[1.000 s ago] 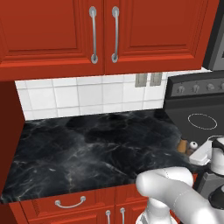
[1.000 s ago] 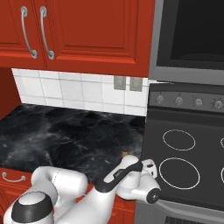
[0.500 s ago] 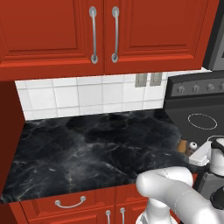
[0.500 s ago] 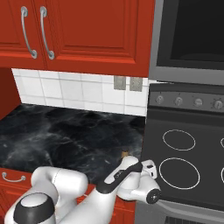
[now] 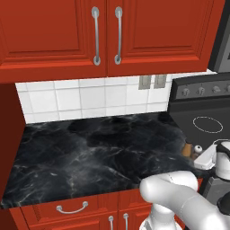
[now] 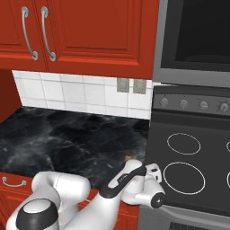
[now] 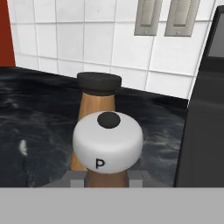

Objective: Take 2 condiments from the cabinet and move them on the counter near the stove.Make sure the condiments are lined up with each other, next to each other.

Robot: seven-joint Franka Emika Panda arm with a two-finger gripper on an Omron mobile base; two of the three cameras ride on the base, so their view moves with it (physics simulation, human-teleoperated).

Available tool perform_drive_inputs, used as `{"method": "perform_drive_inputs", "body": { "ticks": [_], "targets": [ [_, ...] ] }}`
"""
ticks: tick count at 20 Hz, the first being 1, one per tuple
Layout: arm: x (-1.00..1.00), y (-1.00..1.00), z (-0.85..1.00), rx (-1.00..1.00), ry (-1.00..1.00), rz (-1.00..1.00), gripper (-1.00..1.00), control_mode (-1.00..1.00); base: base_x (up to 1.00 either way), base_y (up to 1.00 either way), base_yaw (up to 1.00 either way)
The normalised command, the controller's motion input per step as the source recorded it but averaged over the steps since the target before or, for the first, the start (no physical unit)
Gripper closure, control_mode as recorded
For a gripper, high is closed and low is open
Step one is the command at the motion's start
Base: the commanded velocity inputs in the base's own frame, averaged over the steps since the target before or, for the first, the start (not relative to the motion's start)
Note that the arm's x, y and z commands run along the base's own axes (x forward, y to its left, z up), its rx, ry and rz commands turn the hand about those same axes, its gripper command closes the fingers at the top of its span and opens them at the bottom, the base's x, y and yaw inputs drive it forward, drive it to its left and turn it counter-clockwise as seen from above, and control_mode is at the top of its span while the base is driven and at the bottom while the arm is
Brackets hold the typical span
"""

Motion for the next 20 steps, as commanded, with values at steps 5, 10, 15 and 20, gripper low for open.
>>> {"method": "perform_drive_inputs", "body": {
  "ticks": [5, 10, 15, 20],
  "targets": [
    [0.05, 0.02, -0.13, 0.0, 0.01, 0.02, 1.0, -1.0, 0.0, 0.0, 0.0],
    [0.05, 0.06, -0.18, -0.01, 0.0, 0.02, 1.0, -1.0, 0.0, 0.0, 0.0],
    [0.02, 0.08, -0.16, 0.0, 0.0, 0.01, 1.0, -1.0, 0.0, 0.0, 0.0],
    [0.0, 0.15, -0.18, 0.0, 0.0, 0.01, -1.0, -1.0, 0.0, 0.0, 0.0]
  ]
}}
